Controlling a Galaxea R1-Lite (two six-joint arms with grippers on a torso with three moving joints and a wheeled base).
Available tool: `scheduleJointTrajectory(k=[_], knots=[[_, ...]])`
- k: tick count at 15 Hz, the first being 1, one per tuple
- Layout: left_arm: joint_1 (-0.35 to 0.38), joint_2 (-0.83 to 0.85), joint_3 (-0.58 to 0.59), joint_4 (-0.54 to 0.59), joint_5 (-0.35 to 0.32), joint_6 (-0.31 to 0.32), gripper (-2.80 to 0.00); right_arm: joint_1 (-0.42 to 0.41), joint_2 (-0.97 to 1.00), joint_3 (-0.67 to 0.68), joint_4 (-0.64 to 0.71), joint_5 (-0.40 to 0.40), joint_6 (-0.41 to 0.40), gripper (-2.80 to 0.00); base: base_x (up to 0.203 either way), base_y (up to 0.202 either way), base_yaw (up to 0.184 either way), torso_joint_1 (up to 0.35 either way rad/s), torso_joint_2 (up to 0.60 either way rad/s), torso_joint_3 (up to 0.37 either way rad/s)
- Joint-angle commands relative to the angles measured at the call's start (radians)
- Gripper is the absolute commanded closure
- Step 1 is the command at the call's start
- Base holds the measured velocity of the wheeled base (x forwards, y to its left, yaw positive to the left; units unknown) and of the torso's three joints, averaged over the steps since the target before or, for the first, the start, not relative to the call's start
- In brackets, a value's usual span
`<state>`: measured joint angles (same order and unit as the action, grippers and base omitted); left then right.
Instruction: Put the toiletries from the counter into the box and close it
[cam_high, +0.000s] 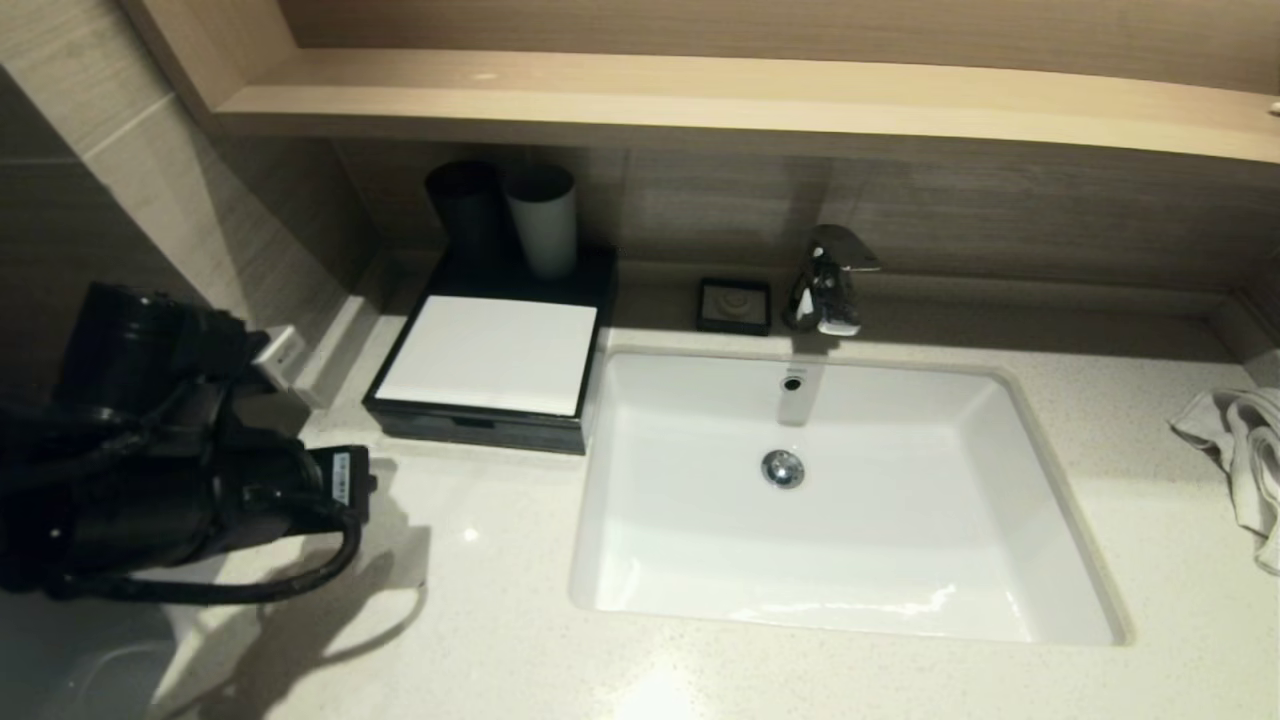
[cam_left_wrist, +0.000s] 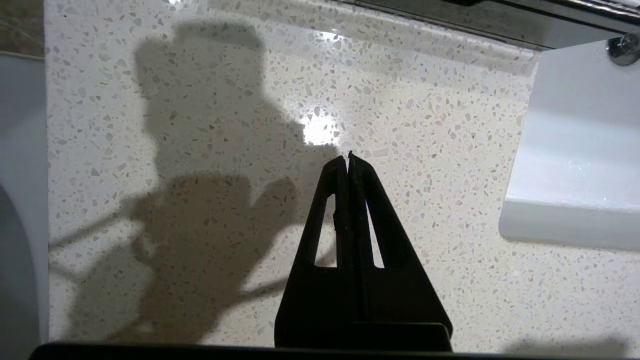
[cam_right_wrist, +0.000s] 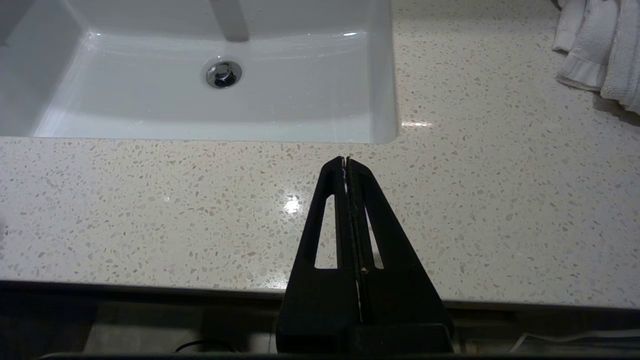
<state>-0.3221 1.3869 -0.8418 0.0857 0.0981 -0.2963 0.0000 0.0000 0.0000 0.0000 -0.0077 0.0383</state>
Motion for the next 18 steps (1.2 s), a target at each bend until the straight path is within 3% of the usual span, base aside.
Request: scheduleJointTrajectory(k=[1, 7, 12, 15, 18], knots=[[-0.001, -0.067, 0.008, 0.0, 0.0, 0.001, 0.0, 0.0, 0.0, 0.0, 0.0, 0.0, 0.0, 0.0, 0.0, 0.0, 0.0, 0.0, 0.0, 0.0], [-0.029, -0.125, 0.065, -0.016, -0.003, 0.027, 0.0, 0.0, 0.0, 0.0, 0.0, 0.0, 0.0, 0.0, 0.0, 0.0, 0.0, 0.0, 0.0, 0.0], [-0.03, -0.188, 0.148, -0.1, 0.003, 0.035, 0.0, 0.0, 0.0, 0.0, 0.0, 0.0, 0.0, 0.0, 0.0, 0.0, 0.0, 0.0, 0.0, 0.0], [-0.028, -0.234, 0.196, -0.11, 0.094, 0.074, 0.0, 0.0, 0.0, 0.0, 0.0, 0.0, 0.0, 0.0, 0.0, 0.0, 0.0, 0.0, 0.0, 0.0], [-0.028, -0.27, 0.231, -0.125, 0.143, 0.079, 0.0, 0.0, 0.0, 0.0, 0.0, 0.0, 0.0, 0.0, 0.0, 0.0, 0.0, 0.0, 0.0, 0.0]])
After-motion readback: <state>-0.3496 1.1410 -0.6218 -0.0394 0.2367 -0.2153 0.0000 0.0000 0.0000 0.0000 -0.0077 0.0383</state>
